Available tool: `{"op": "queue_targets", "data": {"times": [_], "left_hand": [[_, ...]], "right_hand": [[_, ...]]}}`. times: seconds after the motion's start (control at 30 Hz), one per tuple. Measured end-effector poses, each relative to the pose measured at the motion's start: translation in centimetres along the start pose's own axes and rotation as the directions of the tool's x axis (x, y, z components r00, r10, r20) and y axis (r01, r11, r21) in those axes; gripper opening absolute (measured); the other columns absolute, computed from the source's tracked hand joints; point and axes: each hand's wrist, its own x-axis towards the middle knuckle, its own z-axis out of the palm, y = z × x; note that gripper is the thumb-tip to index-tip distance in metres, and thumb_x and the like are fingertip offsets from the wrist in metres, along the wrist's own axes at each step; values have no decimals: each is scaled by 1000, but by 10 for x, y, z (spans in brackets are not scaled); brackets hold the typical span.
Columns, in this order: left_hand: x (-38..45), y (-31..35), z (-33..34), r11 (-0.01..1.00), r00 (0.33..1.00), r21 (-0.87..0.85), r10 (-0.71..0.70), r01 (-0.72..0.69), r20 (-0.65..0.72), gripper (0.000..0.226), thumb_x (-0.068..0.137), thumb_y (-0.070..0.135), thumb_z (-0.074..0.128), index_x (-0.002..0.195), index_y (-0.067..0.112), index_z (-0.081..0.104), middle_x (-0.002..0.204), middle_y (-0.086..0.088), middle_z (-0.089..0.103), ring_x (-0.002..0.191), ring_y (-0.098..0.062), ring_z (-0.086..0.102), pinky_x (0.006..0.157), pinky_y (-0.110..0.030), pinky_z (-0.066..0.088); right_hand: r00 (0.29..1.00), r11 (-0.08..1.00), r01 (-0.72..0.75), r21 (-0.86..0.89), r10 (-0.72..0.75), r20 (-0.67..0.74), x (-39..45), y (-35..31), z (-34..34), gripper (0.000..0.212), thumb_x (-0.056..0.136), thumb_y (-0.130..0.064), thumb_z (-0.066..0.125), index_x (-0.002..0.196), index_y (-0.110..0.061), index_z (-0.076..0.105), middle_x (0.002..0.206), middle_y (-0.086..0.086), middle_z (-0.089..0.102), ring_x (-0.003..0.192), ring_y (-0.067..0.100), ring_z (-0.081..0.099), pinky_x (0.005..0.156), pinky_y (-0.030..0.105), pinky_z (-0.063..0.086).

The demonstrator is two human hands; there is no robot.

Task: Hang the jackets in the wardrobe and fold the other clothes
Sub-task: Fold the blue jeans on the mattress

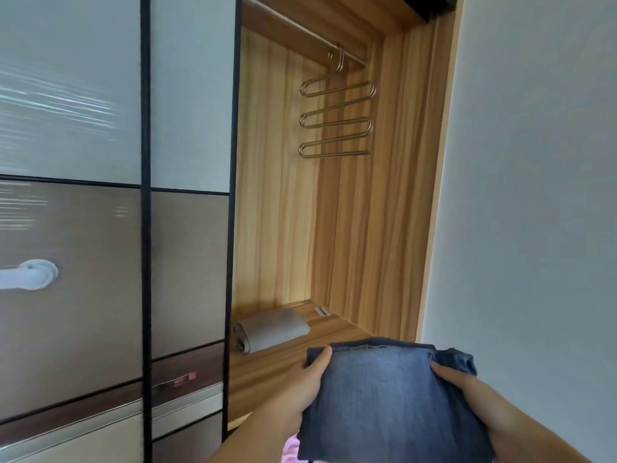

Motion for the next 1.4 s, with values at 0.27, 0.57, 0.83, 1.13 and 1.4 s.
{"op": "queue_targets", "data": {"times": [0.27,0.57,0.83,1.13,1.4], "left_hand": [[104,11,20,999,972,10,54,-53,-230,40,91,54,58,112,19,62,103,3,66,93,-14,62,74,-29,50],[195,5,-8,993,864,-82,-118,89,-489,60,88,53,63,128,9,58,118,-7,63,101,-26,59,86,-34,47],[297,22,-70,970,893,-181,-225,165,-390,57,78,63,68,110,17,70,102,-8,74,97,-27,67,86,-37,50],[456,31,-162,995,744,36,-44,91,-667,67,88,59,57,137,15,47,133,-9,55,119,-30,54,107,-45,41],[521,-11,-195,982,667,94,-39,162,-744,46,92,43,60,120,7,61,123,-13,63,114,-31,58,96,-34,42]], "right_hand": [[979,997,-53,54,42,199,144,1,-1,61,63,-30,83,110,0,58,108,18,70,83,20,72,71,31,44],[921,972,-234,-11,225,319,272,37,47,20,89,-18,66,103,-3,68,97,20,71,97,36,64,90,47,48],[941,966,-123,-229,187,283,424,85,136,28,92,-24,64,109,-2,59,110,22,63,101,29,58,98,41,44],[939,884,45,-465,122,323,573,101,271,31,89,-36,65,103,-9,65,95,12,68,90,33,66,78,47,56],[928,743,-28,-669,269,259,641,156,315,39,100,-25,50,122,6,56,127,26,54,111,37,49,87,36,33]]}}
